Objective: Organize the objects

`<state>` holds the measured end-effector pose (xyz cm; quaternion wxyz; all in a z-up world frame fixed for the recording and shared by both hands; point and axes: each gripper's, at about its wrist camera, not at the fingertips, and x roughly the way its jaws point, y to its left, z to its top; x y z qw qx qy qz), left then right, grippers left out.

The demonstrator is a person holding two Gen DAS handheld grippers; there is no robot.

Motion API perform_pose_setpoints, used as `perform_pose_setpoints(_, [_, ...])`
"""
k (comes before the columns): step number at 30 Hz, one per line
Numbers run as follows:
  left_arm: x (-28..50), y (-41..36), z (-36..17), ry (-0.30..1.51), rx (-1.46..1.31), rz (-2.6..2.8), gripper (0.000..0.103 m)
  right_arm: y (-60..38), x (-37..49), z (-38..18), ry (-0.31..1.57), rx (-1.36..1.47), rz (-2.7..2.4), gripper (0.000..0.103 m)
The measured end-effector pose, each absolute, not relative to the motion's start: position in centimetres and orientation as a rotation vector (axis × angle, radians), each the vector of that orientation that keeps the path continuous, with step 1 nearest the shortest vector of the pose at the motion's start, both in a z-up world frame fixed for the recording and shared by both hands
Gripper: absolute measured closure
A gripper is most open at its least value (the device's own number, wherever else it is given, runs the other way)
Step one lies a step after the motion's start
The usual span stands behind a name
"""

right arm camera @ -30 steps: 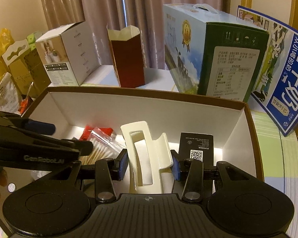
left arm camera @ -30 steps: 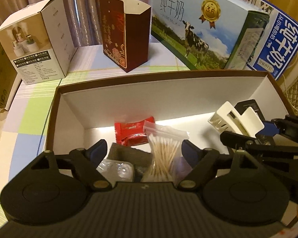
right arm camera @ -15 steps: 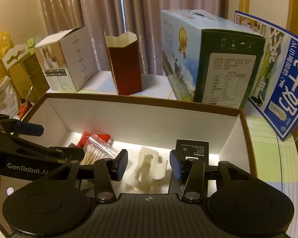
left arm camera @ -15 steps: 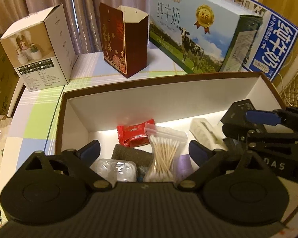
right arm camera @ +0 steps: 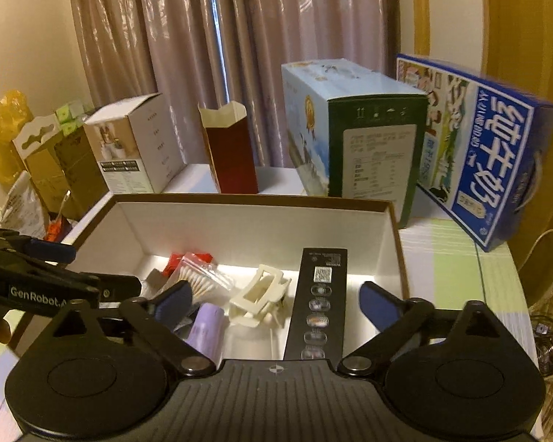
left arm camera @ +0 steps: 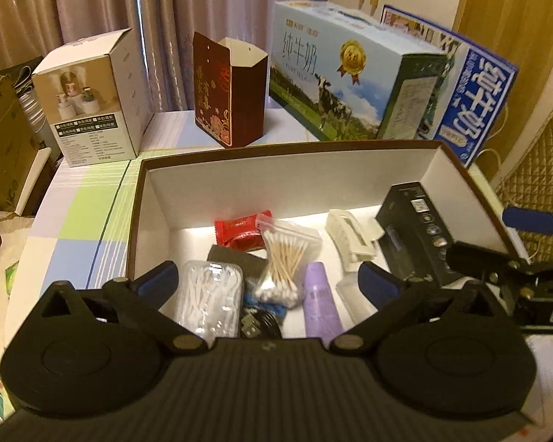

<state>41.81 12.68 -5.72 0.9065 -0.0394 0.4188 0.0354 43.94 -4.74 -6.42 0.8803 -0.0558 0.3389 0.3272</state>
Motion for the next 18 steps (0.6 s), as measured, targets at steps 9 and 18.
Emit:
perform_pose_setpoints(9, [36.7,11.6,-3.6,0.813,-0.122,0.091,0.001,-7.7,39.5,-5.2,0.704,-0.101,0.700,0.002])
perform_pose_setpoints(18, [30.2,8.6,-1.4,0.786,-0.113,0.141,0.001,-10.9,34.9,-4.5,0.715,-0.112,0.718,0.002])
